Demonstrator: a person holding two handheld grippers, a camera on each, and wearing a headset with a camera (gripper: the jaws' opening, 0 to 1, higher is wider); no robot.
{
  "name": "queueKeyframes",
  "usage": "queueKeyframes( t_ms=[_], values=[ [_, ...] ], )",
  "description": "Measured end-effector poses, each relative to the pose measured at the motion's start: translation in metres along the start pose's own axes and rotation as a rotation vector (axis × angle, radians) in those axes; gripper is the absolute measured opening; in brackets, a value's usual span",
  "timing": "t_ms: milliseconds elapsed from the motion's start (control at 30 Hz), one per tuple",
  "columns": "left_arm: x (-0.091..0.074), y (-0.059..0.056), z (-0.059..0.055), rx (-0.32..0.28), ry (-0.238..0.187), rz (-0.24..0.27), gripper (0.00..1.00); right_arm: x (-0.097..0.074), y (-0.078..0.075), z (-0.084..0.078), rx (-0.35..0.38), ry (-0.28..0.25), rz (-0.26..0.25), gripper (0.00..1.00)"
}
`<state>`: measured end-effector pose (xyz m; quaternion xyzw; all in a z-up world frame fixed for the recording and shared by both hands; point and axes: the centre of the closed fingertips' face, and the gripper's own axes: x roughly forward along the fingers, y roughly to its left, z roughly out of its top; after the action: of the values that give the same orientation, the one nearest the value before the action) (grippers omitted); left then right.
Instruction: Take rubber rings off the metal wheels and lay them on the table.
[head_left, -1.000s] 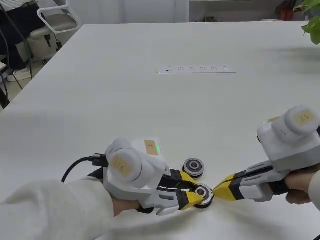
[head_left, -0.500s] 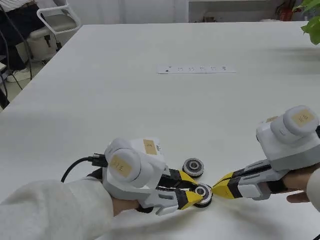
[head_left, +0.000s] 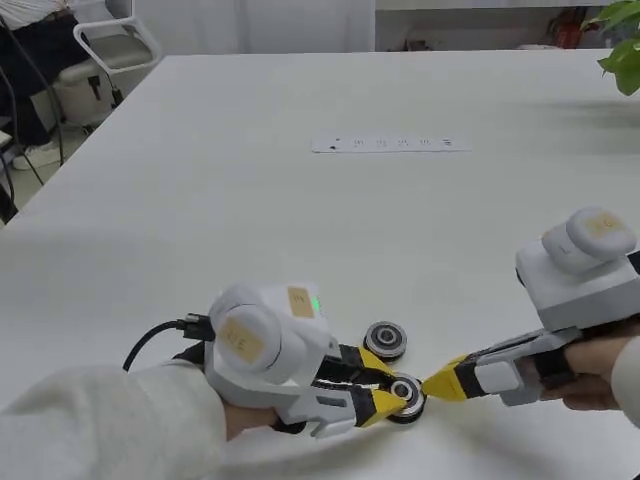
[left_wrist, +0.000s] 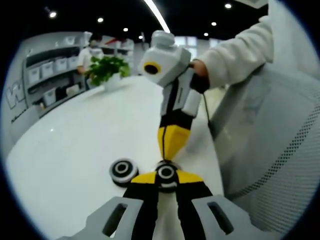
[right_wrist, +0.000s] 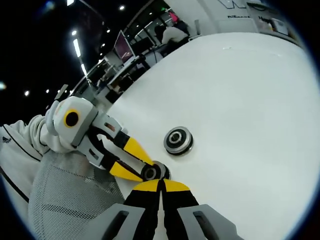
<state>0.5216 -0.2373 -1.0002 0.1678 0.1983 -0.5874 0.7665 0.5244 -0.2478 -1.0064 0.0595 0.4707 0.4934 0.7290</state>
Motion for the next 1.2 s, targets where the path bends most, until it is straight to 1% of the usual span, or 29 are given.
queueKeyframes(
  t_ms=[33, 67, 100, 333, 633, 967, 1100, 1200],
  values=[
    [0.000, -0.001, 0.000, 0.005, 0.001, 0.001, 0.13, 0.000, 0.001, 0.000, 0.037, -0.008, 0.014, 0.00],
    [0.000, -0.001, 0.000, 0.008, 0.003, 0.002, 0.13, 0.000, 0.001, 0.000, 0.059, -0.009, 0.018, 0.00],
    [0.000, -0.001, 0.000, 0.013, 0.005, 0.002, 0.13, 0.000, 0.001, 0.000, 0.065, -0.012, 0.020, 0.00],
    [0.000, 0.000, 0.000, 0.020, 0.004, 0.006, 0.13, 0.001, 0.005, 0.001, 0.060, -0.012, 0.019, 0.00],
    [0.001, 0.000, -0.001, 0.019, 0.000, 0.009, 0.13, 0.001, 0.008, 0.002, 0.077, -0.018, 0.036, 0.00],
    [0.001, 0.000, -0.001, 0.015, -0.003, 0.008, 0.13, 0.002, 0.013, 0.003, 0.065, -0.014, 0.051, 0.00],
    [0.001, 0.000, 0.000, 0.014, -0.003, 0.009, 0.13, 0.002, 0.014, 0.004, 0.066, -0.016, 0.060, 0.00],
    [0.001, 0.000, 0.000, 0.014, -0.003, 0.009, 0.13, 0.003, 0.019, 0.006, 0.066, -0.024, 0.081, 0.00]
  ],
)
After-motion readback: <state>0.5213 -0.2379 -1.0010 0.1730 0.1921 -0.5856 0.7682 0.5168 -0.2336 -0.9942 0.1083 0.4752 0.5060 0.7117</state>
